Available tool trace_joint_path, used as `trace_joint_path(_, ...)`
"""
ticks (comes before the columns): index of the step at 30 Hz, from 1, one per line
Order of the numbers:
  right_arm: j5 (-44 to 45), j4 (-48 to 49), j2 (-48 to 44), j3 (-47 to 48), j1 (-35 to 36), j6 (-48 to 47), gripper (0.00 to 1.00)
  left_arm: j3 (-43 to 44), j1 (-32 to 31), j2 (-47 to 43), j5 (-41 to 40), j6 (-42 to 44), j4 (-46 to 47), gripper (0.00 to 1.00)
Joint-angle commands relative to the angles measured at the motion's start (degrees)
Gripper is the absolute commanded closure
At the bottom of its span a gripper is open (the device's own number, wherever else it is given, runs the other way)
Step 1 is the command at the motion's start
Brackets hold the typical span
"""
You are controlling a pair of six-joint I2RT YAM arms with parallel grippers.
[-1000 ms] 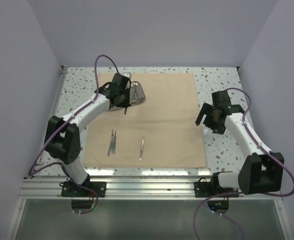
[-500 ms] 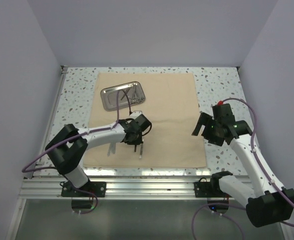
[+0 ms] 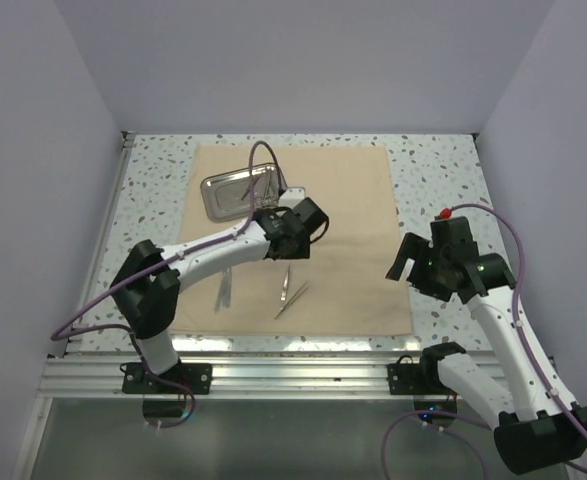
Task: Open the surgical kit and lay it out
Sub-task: Place the medical item in the surgical kit, then pick up the medical item from the container.
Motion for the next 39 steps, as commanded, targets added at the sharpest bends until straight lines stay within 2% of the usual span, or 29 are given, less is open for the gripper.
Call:
trace_joint_path(1,2.1,-1.6,0.0,2.6,0.3,-1.3,0.09,6.6,7.3,-2.7,-4.9,7.9,-3.5,0.47)
trace_joint_path(5,5.1,-2.1,2.5,6.4,0.3,-3.4,0.08,9.2,17.5,-2.4,-3.2,18.3,1.3,0.47)
trace_joint_path(7,5.8,-1.6,3.5,6.9,0.3,-3.5,0.08,11.7,23.0,-0.5,-1.1,20.7,4.8,0.48)
trace_joint_path(12,7.7,-1.6,7.8,10.7,0.2,-4.7,0.08,23.5,29.3,12.9,1.9,27.7,6.6,0.51)
trace_joint_path(17,9.1,-1.4,11.4,12.9,0.1,-4.9,0.08,40.9,31.8,25.6,6.1,33.7,7.2,0.52)
trace_joint_path(25,10.4,-1.5,15.4,12.6,0.1,-4.3,0.08,49.2,34.7,36.5,13.6,37.2,11.3,0.48)
trace_joint_path(31,11.3,-1.7,19.0,14.1,0.1,-4.2,0.08,50.8,36.3,41.1,18.0,37.3,12.2,0.46)
trace_joint_path(39,10.4,0.4,23.1,14.2,0.1,-3.6,0.09,47.0,35.9,42.2,22.1,39.3,12.6,0.47)
